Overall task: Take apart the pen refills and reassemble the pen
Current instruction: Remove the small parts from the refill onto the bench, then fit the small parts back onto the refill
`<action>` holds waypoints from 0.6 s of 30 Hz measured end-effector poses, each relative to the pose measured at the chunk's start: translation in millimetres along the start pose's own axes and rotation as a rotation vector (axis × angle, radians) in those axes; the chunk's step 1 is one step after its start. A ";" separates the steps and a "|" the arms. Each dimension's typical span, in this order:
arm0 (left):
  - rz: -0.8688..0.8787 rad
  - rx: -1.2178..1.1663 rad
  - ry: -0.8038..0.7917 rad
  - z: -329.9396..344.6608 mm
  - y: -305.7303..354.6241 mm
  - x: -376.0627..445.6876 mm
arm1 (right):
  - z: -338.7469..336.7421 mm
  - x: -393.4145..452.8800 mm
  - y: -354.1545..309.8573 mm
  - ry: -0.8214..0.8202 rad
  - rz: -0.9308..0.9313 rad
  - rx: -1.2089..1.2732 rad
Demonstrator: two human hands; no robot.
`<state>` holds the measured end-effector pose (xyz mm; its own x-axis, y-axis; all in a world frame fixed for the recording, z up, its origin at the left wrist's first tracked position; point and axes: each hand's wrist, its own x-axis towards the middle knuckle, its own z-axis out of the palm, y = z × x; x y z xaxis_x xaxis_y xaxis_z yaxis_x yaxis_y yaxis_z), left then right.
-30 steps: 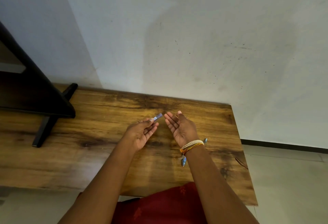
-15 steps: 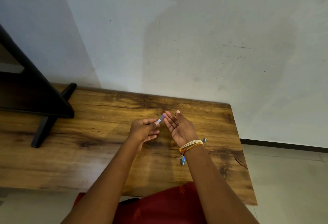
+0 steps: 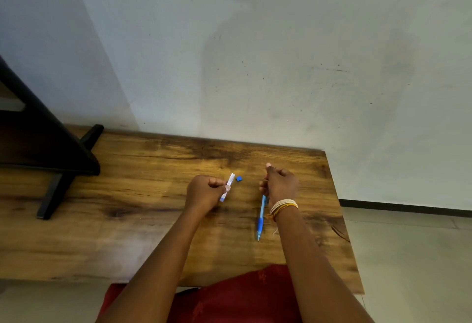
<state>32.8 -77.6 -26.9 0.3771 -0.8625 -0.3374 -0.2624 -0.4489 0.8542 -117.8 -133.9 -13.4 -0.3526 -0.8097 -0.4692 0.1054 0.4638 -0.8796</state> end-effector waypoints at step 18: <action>0.041 0.251 0.007 10.6 4.7 -3.9 | -9.3 15.4 13.6 0.166 0.067 -0.098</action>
<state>20.6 -78.8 -25.8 0.3673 -0.8801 -0.3008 -0.4896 -0.4579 0.7421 -130.5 -136.7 -31.8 -0.4970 -0.7091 -0.5001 0.0456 0.5542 -0.8311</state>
